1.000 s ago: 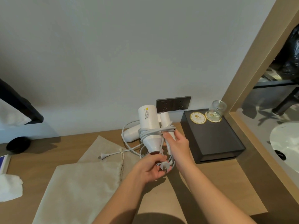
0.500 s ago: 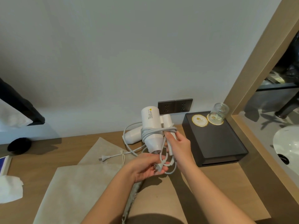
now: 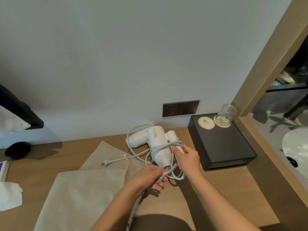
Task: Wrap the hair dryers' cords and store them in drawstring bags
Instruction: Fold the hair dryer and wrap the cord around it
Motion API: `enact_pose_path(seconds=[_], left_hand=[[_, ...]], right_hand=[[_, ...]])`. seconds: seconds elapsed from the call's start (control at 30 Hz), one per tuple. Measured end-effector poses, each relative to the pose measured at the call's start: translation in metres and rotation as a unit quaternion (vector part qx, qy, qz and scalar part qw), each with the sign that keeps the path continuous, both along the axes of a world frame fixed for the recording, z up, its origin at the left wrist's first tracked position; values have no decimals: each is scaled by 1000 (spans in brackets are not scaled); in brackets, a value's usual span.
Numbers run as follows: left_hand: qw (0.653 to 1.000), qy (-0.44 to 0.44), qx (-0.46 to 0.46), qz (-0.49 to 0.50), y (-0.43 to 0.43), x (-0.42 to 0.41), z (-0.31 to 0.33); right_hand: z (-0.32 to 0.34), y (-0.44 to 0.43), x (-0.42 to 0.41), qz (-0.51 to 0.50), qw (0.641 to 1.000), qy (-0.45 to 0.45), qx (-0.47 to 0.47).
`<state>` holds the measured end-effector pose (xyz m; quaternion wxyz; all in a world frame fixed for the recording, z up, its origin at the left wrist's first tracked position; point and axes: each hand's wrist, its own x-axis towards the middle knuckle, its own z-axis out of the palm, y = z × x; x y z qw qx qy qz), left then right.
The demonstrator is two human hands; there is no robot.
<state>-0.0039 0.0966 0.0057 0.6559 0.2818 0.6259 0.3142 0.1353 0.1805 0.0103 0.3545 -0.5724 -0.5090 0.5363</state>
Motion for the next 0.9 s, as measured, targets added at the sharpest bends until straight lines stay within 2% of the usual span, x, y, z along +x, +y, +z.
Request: enact_pose_path(seconds=[0.13, 0.3, 0.53, 0.63, 0.73, 0.9], left_hand=[[999, 41, 17, -30, -4, 10, -16], [997, 27, 45, -59, -9, 26, -36], [998, 62, 29, -18, -9, 43, -58], [997, 64, 31, 7, -11, 44, -62], [997, 72, 31, 29, -13, 46, -65], [995, 82, 18, 48, -14, 50, -68]], right_hand=[[-24, -11, 14, -65, 997, 12, -41], [-48, -24, 34, -147, 985, 32, -88], [-78, -21, 45, -191, 972, 36, -131], [-87, -17, 45, -170, 974, 31, -144], [-92, -15, 49, -99, 981, 1, -165], [-97, -14, 62, 18, 980, -109, -164]])
